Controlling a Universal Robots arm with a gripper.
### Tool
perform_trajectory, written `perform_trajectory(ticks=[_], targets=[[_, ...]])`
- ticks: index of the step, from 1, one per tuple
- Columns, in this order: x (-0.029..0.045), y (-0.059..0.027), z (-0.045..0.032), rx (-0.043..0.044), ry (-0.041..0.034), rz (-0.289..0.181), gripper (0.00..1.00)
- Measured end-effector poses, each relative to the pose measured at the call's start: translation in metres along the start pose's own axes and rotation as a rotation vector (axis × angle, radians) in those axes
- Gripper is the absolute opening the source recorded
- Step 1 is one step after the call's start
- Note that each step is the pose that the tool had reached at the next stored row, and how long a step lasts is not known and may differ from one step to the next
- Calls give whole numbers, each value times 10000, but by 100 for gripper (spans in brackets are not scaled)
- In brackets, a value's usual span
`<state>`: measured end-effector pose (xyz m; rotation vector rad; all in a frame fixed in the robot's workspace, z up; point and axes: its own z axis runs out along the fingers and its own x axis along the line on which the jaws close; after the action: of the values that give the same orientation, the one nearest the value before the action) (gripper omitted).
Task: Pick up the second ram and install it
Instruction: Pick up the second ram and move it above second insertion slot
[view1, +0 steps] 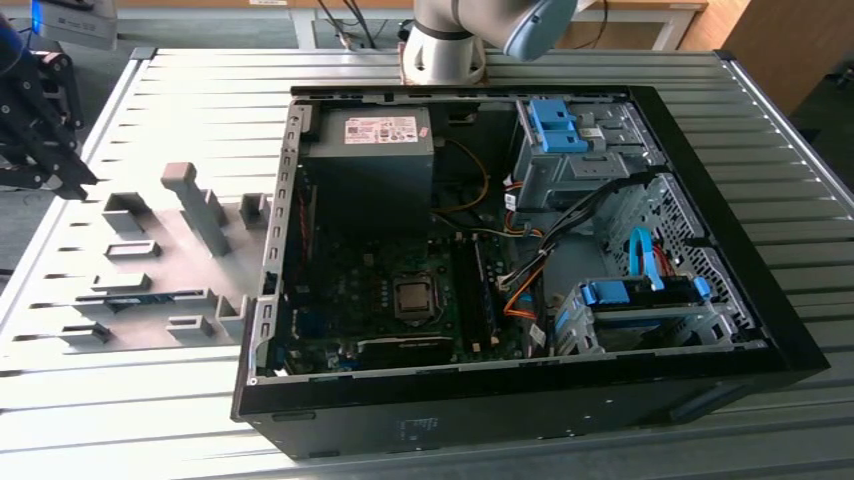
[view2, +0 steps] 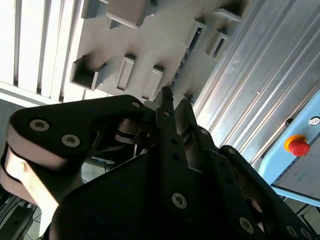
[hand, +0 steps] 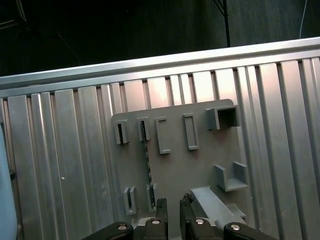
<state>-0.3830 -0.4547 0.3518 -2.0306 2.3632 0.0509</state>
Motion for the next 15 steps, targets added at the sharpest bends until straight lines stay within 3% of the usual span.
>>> perform_trajectory(ticks=[1,5,6,15], targets=[[0,0,0,0,0,-1,25],[0,0,0,0,0,-5,25],[0,0,0,0,0,-6,32],[0,0,0,-1,0,-36,32]])
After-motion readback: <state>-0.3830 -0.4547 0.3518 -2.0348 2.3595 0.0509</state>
